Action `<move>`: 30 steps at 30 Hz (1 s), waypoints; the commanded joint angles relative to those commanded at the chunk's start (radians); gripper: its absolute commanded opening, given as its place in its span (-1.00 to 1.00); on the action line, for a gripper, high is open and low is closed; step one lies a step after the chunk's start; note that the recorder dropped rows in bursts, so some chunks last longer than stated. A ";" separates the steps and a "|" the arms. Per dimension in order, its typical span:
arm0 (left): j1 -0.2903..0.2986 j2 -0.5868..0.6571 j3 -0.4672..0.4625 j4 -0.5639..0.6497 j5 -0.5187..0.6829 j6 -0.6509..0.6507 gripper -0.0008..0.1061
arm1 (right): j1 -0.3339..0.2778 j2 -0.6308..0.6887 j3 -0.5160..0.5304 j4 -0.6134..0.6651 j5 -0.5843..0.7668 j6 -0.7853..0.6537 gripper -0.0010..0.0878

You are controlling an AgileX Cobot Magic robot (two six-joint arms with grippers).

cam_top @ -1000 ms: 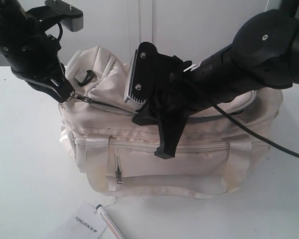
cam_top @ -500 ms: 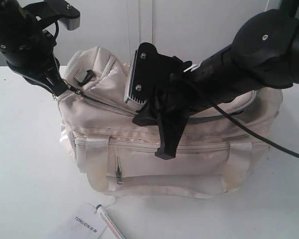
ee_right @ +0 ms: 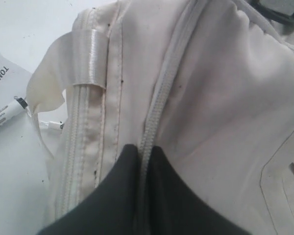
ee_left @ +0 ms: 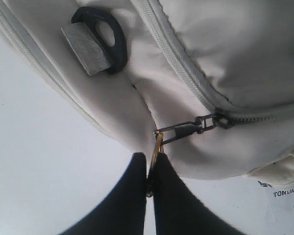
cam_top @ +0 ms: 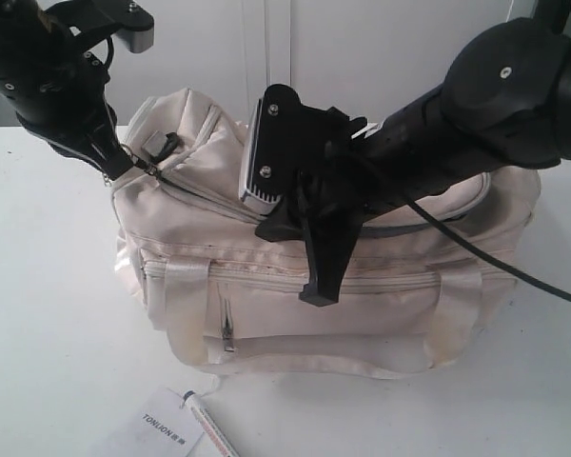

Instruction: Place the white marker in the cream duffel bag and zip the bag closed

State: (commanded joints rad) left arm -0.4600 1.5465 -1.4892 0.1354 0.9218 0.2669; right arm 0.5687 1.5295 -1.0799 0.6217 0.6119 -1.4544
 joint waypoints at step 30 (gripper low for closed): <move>0.000 0.000 0.000 -0.030 -0.009 -0.002 -0.99 | 0.000 0.000 0.000 -0.073 0.009 0.027 -0.52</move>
State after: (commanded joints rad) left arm -0.4600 1.5465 -1.4892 0.1052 0.9124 0.2654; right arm 0.5687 1.5295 -1.0799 0.5490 0.6207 -1.4272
